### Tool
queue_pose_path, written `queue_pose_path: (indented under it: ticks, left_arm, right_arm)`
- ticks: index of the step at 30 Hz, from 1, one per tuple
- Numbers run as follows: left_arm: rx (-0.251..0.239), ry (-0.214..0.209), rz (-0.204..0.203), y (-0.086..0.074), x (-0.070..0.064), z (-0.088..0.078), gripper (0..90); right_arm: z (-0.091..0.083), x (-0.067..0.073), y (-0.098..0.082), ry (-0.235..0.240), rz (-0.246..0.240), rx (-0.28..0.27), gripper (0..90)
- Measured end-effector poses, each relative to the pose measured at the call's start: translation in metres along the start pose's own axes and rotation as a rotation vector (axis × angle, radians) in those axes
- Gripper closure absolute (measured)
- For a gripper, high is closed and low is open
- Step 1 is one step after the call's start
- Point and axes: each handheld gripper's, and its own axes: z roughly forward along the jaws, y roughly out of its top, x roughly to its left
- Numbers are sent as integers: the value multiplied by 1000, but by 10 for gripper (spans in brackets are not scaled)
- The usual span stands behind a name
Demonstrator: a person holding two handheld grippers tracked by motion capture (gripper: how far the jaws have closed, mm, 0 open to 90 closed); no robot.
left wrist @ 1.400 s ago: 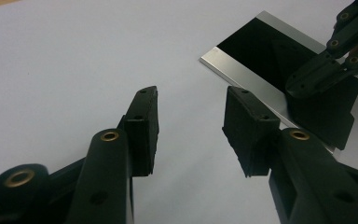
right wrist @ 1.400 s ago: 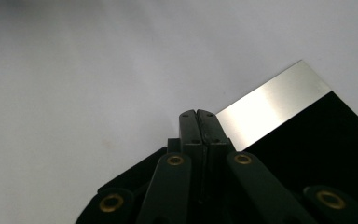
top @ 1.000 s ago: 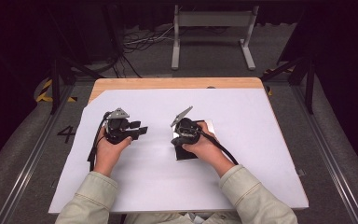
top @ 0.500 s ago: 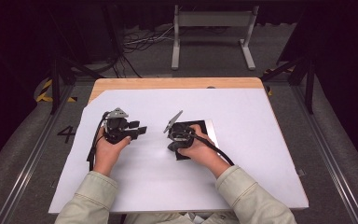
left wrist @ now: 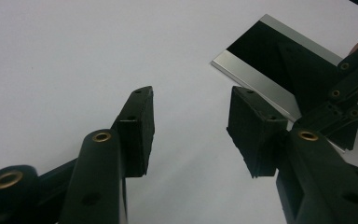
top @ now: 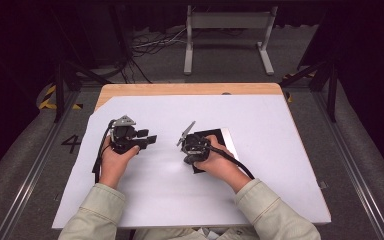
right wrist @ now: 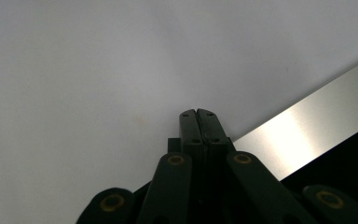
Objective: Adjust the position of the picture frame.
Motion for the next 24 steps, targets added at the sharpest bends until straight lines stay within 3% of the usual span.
queue_pose_path:
  ticks: [17, 20, 22, 24]
  left_arm:
    - [5, 2, 1, 0, 0, 3, 497]
    - [6, 0, -2, 0, 0, 3, 495]
    - [4, 2, 0, 0, 0, 3, 495]
    - [5, 2, 0, 0, 1, 3, 494]
  right_arm:
    - [-19, -6, -40, 33, 58, 16, 900]
    - [-22, -8, -41, 44, 60, -9, 900]
    - [-27, -11, -42, 54, 77, -56, 900]
    - [-33, -17, -43, 36, 99, -89, 900]
